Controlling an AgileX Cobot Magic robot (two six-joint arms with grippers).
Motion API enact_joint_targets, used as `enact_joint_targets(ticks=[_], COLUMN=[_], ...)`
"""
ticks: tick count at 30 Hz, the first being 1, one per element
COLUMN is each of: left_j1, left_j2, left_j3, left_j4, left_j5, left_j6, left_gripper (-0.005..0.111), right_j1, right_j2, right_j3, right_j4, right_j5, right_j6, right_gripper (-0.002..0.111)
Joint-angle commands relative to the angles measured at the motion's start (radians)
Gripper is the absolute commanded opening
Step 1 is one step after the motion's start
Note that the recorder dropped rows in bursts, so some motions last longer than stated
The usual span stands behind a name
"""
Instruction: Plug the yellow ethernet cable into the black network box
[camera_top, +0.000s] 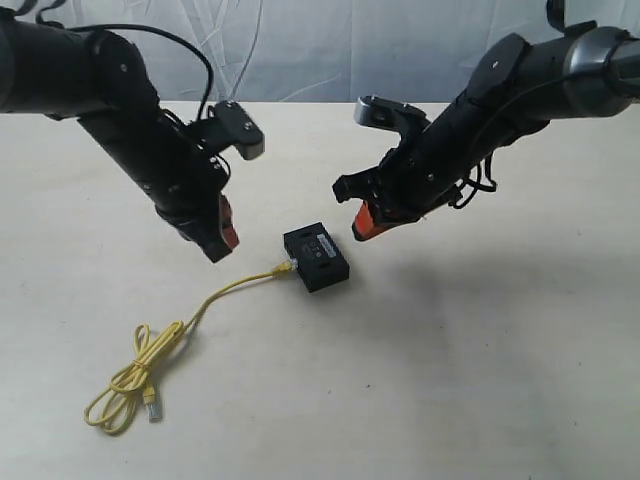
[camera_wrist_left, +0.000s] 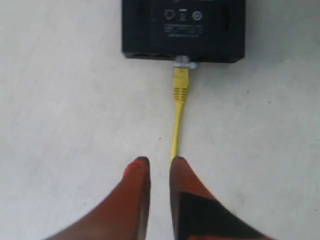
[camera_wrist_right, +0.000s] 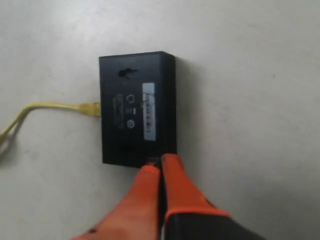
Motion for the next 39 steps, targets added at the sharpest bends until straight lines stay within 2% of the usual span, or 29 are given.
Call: enact_joint_targets(ticks=[1,6,10,17,25,29,35,39], left_j1=[0.067,0.108,0.127,0.200,0.325,0.367,0.367,0.367], left_j2=[-0.055,-0.103,-0.147,-0.248,-0.387,-0.552,-0.852,-0.993], left_j3=[0.002,0.002,0.004,0.004,0.033,0.173,0.460,0.550], left_j4=[-0.001,-0.001,0.005,0.066,0.090,0.188,0.146,0.136], left_j5=[0.095,0.174,0.187,0.213,0.249,0.129,-0.053,-0.085], left_j6=[-0.138,-0.223,-0.302,-0.433,-0.469,-0.570,-0.596,-0.594], left_gripper=[0.000,0.000,0.000,0.000,0.000,0.000,0.000,0.000], right_j1=[-0.004,-0.004,-0.004,-0.004,-0.004,-0.004,-0.004,-0.004], right_j2=[-0.079,-0.165,-0.251,-0.417,-0.629,-0.820,-1.233,-1.522], right_j3=[0.003,0.051,0.121,0.230,0.312,0.413,0.652,0.807], right_j4=[-0.042,-0.042,-0.075,-0.376,-0.619,-0.673,-0.694,-0.696], right_j5=[0.072,0.076,0.071,0.012,0.001,-0.004,-0.090,-0.142], right_j6=[-0.005,0.019,0.044,0.322,0.531,0.561,0.561,0.561], right_gripper=[-0.001,-0.001,-0.001,-0.001,-0.001,-0.001,-0.001,-0.001])
